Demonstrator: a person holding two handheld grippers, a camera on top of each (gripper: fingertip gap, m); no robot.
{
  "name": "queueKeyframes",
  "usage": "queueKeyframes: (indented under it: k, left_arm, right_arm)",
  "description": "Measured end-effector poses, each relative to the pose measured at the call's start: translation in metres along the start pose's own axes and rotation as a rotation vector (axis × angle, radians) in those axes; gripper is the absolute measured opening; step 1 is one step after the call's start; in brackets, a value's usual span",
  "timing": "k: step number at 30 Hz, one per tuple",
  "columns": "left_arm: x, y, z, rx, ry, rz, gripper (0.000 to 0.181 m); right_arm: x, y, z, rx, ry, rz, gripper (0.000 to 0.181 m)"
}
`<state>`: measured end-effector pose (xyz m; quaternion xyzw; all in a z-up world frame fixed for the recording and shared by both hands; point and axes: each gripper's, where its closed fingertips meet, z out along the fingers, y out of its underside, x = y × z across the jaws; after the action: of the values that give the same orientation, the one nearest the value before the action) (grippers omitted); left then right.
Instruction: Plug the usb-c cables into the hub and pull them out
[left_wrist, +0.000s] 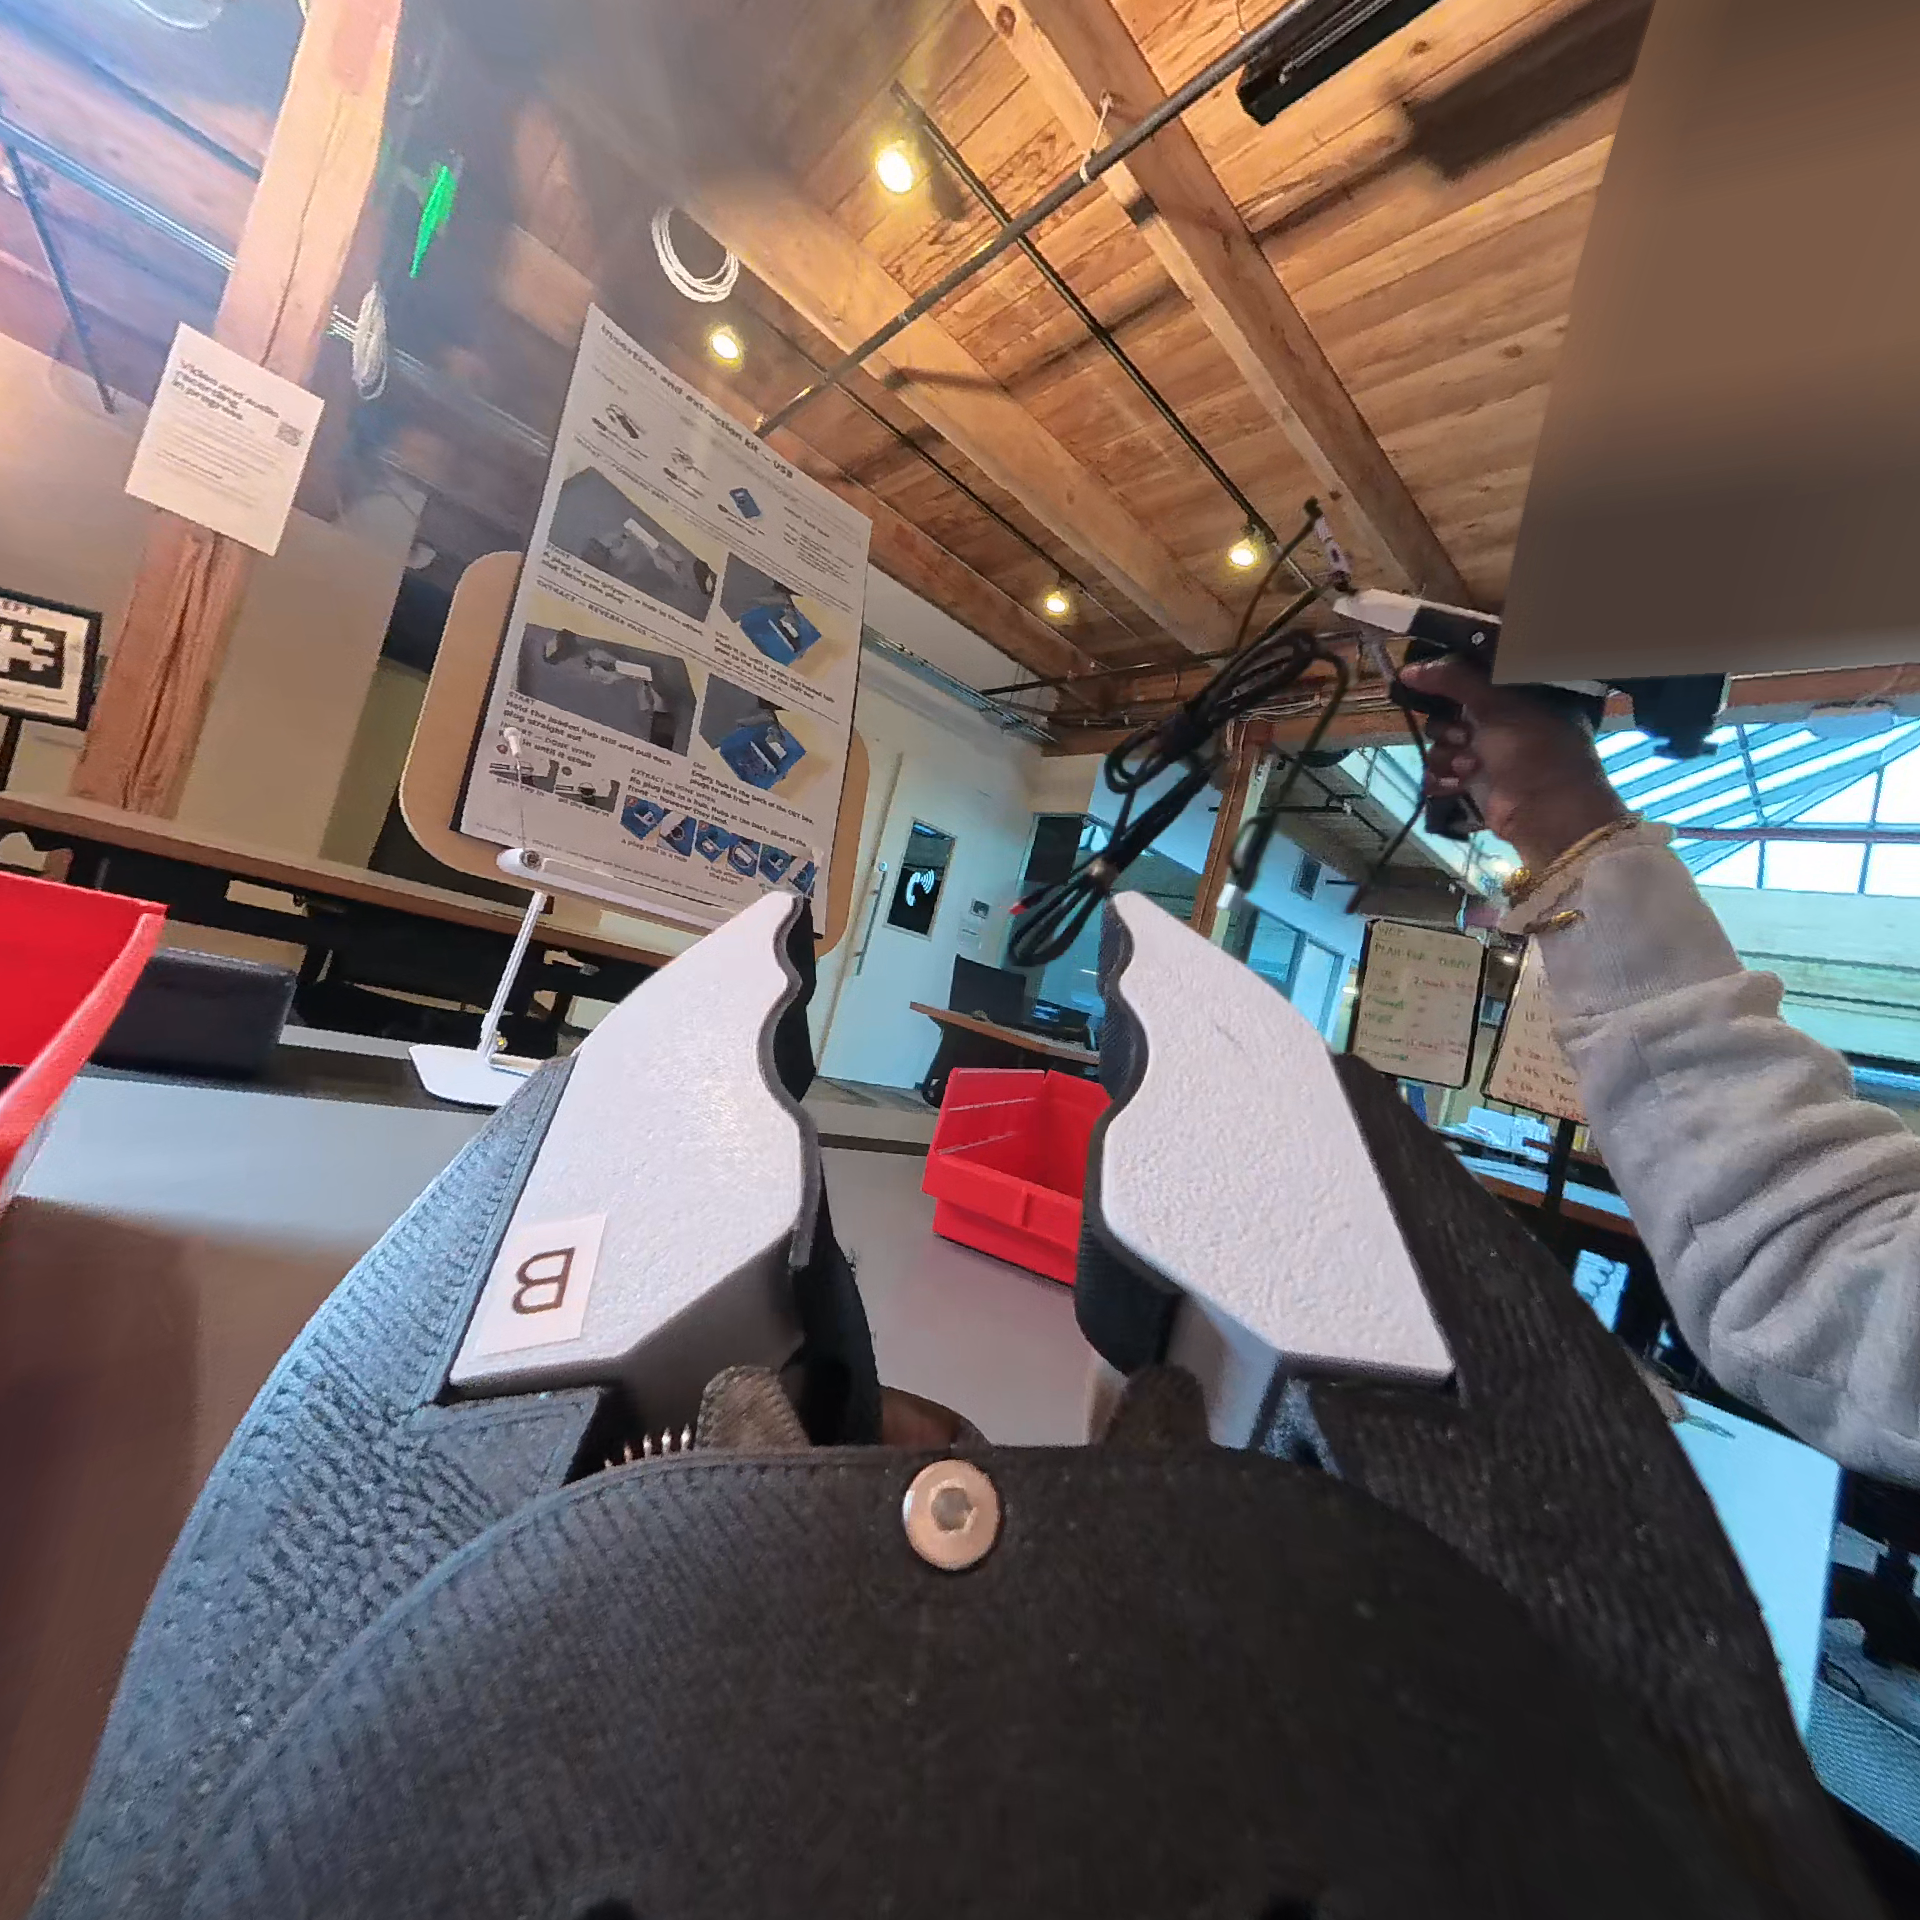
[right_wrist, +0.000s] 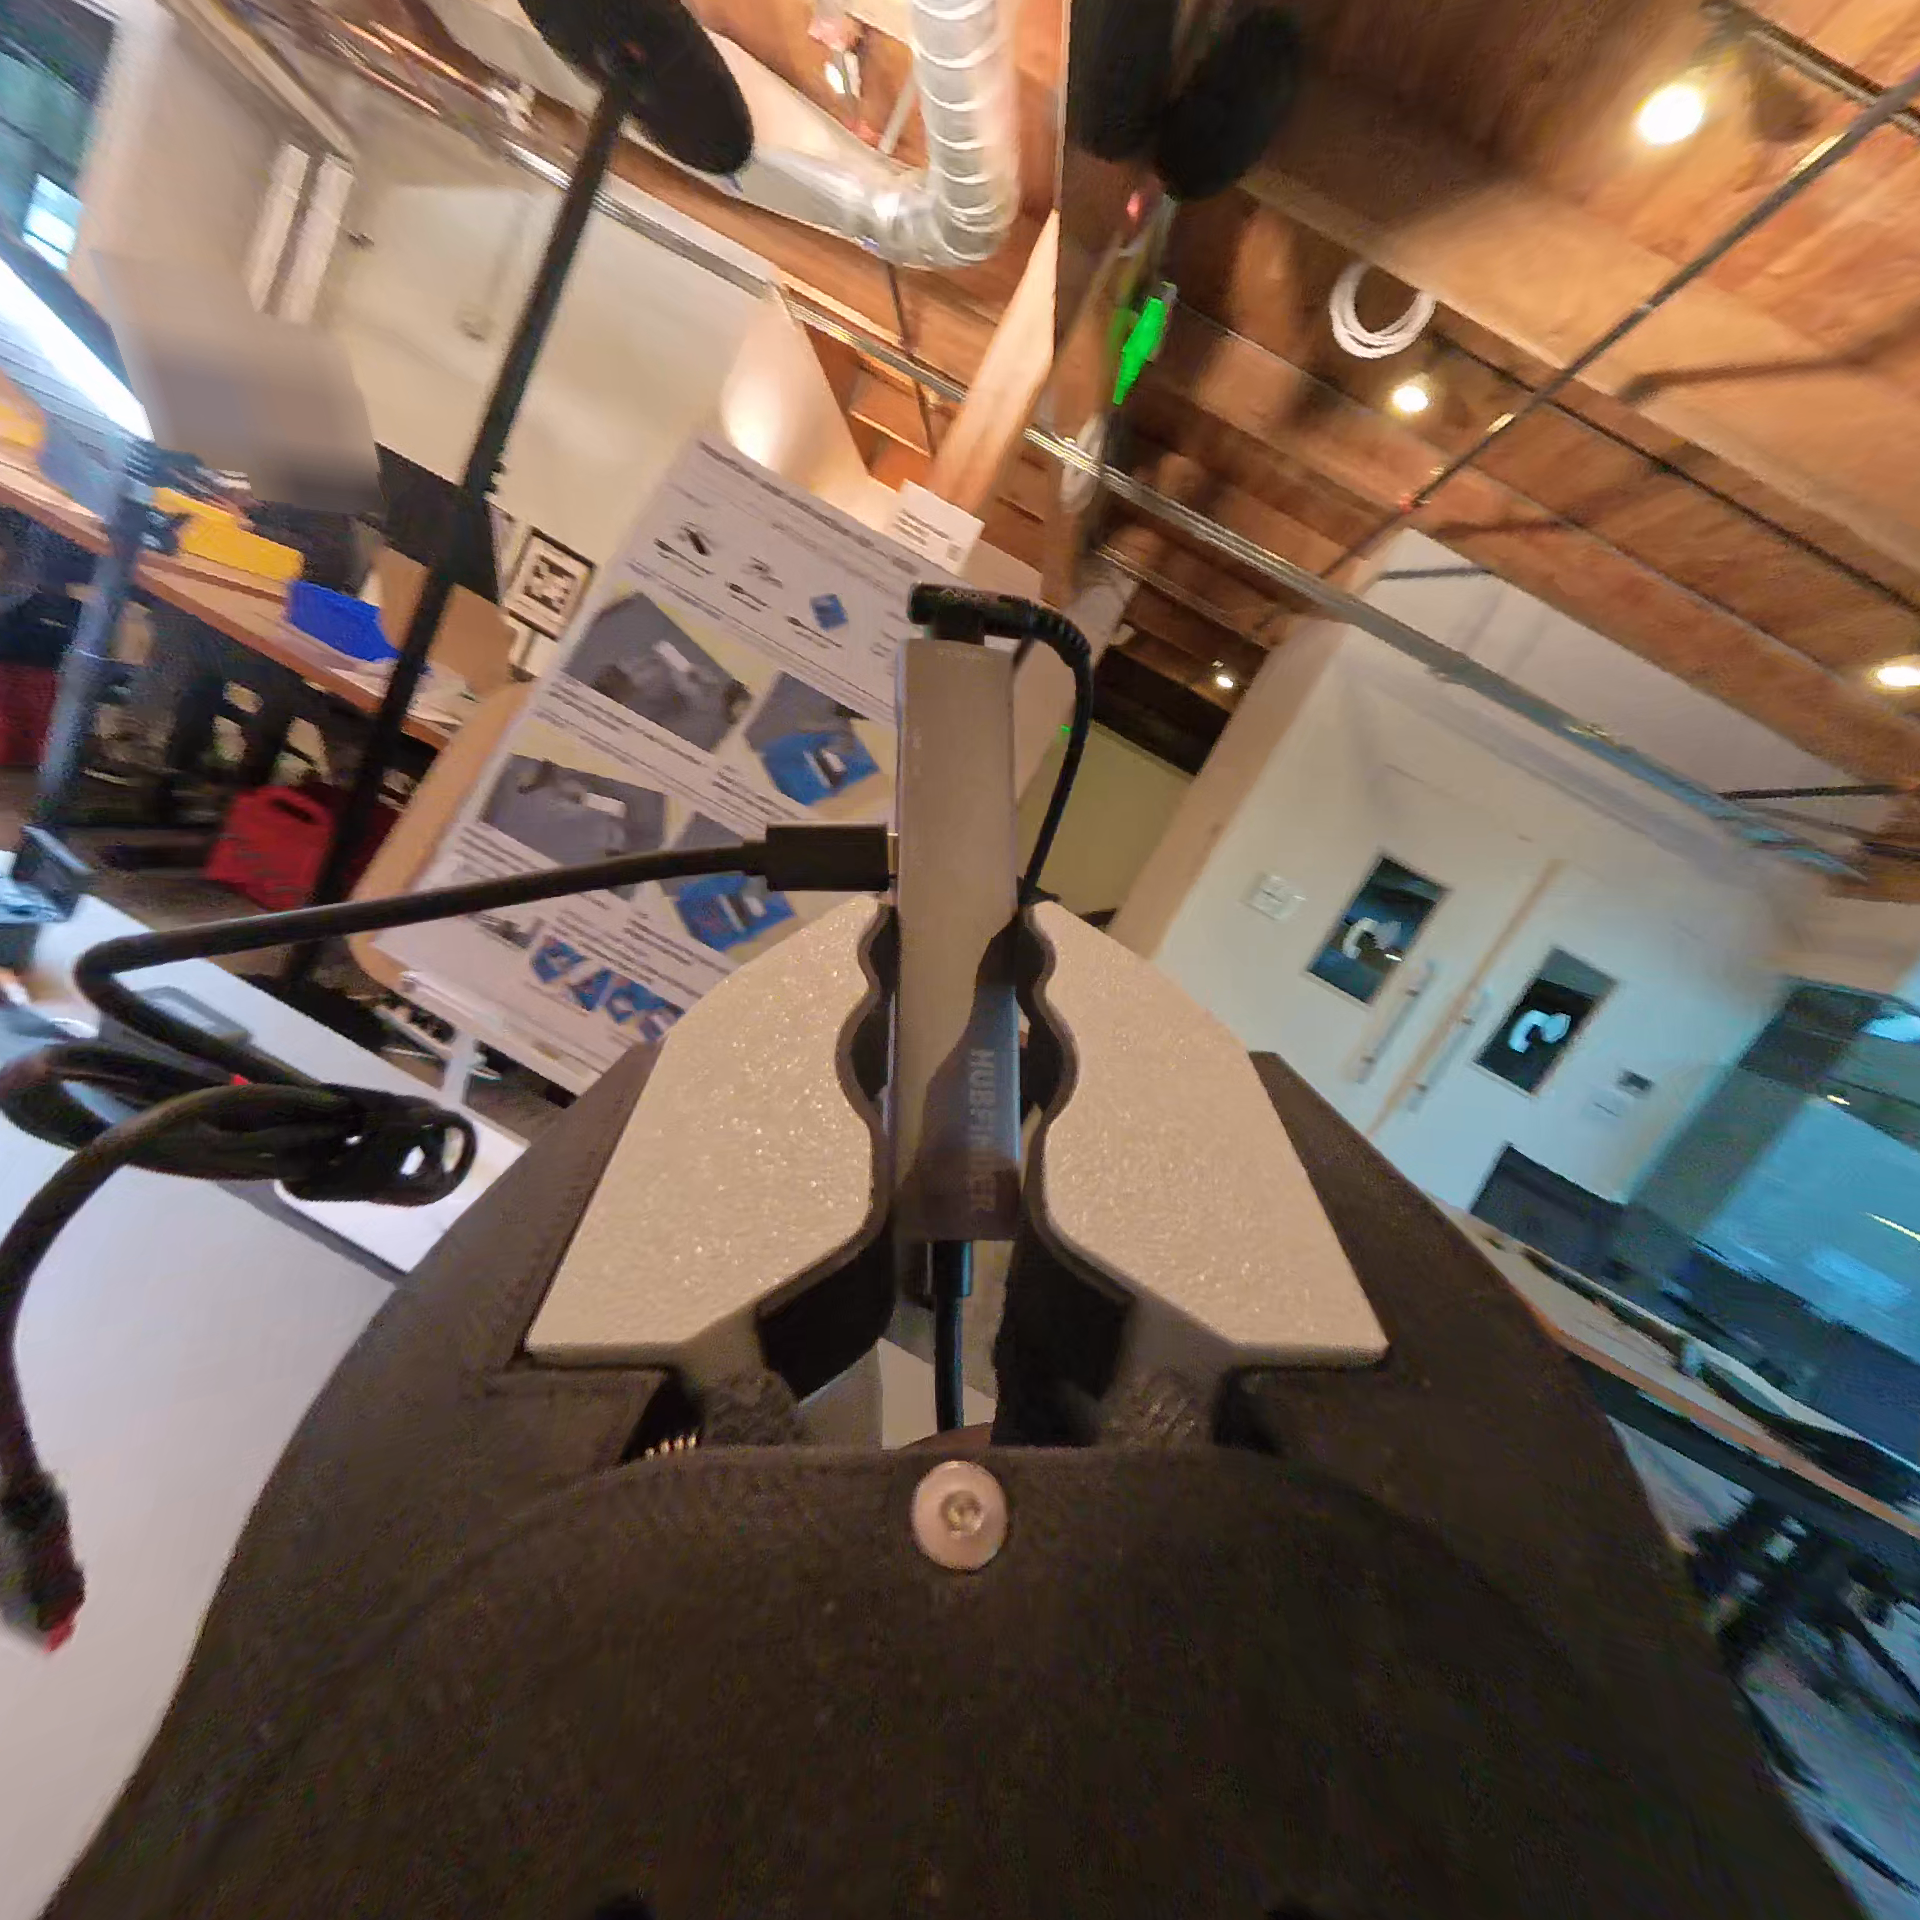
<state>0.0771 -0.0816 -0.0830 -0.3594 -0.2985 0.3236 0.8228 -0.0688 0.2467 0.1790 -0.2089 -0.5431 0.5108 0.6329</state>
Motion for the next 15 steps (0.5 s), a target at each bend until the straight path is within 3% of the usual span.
queueKeyframes:
  k: [8, 15]
  left_arm:
    - [-0.001, 0.002, 0.001, -0.012, -0.003, -0.010, 0.051]
    - [-0.003, 0.003, 0.001, -0.012, -0.007, -0.025, 0.049]
  right_arm:
    - [0.013, 0.035, 0.001, -0.189, 0.117, -0.161, 0.022]
    - [0.003, 0.100, 0.013, -0.400, 0.165, -0.566, 0.022]
